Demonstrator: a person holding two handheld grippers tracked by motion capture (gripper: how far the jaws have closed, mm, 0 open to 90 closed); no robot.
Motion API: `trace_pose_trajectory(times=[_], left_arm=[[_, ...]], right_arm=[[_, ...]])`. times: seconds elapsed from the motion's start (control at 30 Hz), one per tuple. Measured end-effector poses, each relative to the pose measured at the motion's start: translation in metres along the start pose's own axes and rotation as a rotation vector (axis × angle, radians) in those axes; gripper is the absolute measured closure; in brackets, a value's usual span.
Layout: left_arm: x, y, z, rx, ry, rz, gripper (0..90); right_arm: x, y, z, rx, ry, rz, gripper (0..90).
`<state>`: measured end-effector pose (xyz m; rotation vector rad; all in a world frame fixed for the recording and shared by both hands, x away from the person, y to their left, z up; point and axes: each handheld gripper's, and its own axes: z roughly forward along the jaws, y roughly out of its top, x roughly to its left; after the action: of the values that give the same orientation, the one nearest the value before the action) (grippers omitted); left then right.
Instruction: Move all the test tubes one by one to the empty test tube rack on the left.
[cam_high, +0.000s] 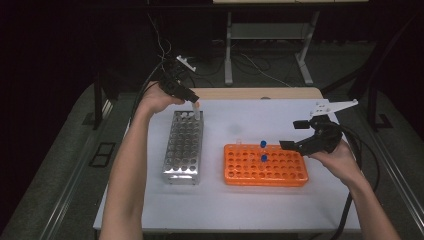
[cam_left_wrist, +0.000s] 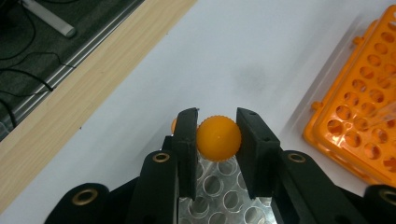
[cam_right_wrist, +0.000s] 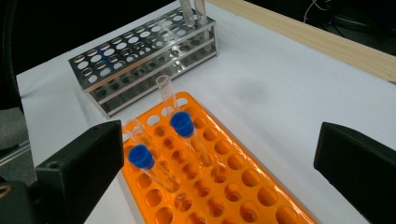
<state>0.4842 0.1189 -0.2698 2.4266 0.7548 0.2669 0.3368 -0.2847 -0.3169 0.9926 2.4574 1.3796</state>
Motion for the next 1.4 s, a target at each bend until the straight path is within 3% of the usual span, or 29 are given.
trace_pose_trajectory(times=[0.37,0.73,1.03,1.4], left_arm=[[0.002,-0.008,0.016,0.007,-0.005,0.001,68.8],[0.003,-0.019,0.032,0.018,-0.017,-0.006,68.7],[0.002,-0.022,0.033,0.004,-0.033,-0.025,67.2],[-0.002,-0.022,0.023,0.000,-0.051,-0.050,53.7]], right_arm=[[-0.009,-0.018,-0.006,-0.011,0.002,0.039,1.2],[-0.011,-0.029,0.001,0.006,0.004,0.047,1.2],[-0.010,-0.036,0.012,0.042,0.014,0.037,1.2],[-0.009,-0.041,0.027,0.085,0.020,0.023,1.3]])
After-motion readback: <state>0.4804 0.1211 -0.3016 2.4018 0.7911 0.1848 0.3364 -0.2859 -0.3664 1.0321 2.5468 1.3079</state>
